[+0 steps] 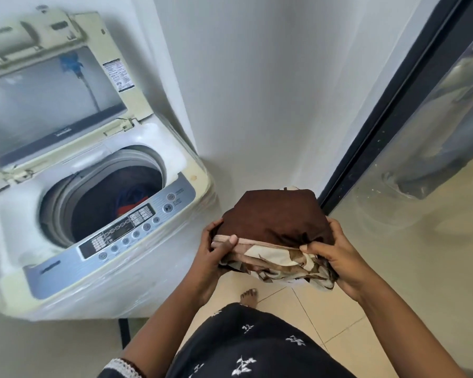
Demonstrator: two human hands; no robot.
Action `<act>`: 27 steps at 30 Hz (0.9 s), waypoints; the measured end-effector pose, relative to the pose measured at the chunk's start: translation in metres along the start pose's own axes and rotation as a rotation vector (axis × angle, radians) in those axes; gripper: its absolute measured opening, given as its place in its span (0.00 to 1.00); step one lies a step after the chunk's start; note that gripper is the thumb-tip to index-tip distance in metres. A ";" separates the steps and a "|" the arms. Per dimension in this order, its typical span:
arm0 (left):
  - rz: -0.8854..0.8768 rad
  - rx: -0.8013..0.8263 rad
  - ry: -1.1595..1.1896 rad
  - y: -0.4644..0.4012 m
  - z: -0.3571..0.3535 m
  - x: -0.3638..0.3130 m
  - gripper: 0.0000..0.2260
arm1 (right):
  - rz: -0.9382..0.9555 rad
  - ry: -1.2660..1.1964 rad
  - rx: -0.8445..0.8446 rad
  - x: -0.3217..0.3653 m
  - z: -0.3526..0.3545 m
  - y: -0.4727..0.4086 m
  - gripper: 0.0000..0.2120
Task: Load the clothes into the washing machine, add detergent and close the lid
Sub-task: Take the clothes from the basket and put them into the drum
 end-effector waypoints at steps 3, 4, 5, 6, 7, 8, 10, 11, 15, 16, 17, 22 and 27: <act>-0.047 -0.070 0.047 0.019 0.017 0.008 0.26 | 0.016 0.054 0.051 -0.005 -0.018 0.004 0.37; -0.075 -0.091 0.070 0.025 0.024 0.007 0.27 | 0.032 0.066 0.064 -0.006 -0.024 0.004 0.37; -0.100 -0.117 0.089 0.031 0.030 0.006 0.27 | 0.044 0.082 0.075 -0.007 -0.030 0.004 0.36; -0.120 -0.142 0.091 0.036 0.037 0.005 0.27 | 0.049 0.100 0.090 -0.009 -0.035 0.003 0.36; -0.137 -0.171 0.092 0.040 0.045 0.003 0.28 | 0.053 0.119 0.114 -0.009 -0.043 0.000 0.36; -0.153 -0.193 0.093 0.043 0.053 0.001 0.29 | 0.058 0.134 0.140 -0.008 -0.052 -0.002 0.36; -0.185 -0.234 0.117 0.051 0.070 -0.007 0.29 | 0.069 0.173 0.197 -0.005 -0.073 -0.009 0.38; -0.198 -0.254 0.133 0.054 0.078 -0.012 0.29 | 0.077 0.188 0.222 -0.002 -0.082 -0.013 0.38; -0.274 -0.329 0.205 0.067 0.116 -0.044 0.28 | 0.124 0.225 0.302 0.010 -0.132 -0.033 0.37; -0.297 -0.345 0.210 0.070 0.124 -0.052 0.28 | 0.134 0.239 0.318 0.013 -0.144 -0.037 0.37; -0.322 -0.364 0.219 0.073 0.134 -0.061 0.28 | 0.148 0.257 0.335 0.015 -0.158 -0.043 0.37; -0.426 -0.454 0.260 0.087 0.190 -0.103 0.31 | 0.206 0.324 0.402 0.029 -0.234 -0.069 0.39; -0.476 -0.521 0.327 0.083 0.252 -0.139 0.28 | 0.280 0.396 0.444 0.036 -0.311 -0.097 0.34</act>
Point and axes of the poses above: each hand's wrist, its own y-axis away from the middle knuckle, its own z-axis out of the back of the hand, x = y × z, the point moved 9 cm from there along -y, towards the middle knuckle, and after that the axes turned 8 degrees about z, right-handed, at the moved point
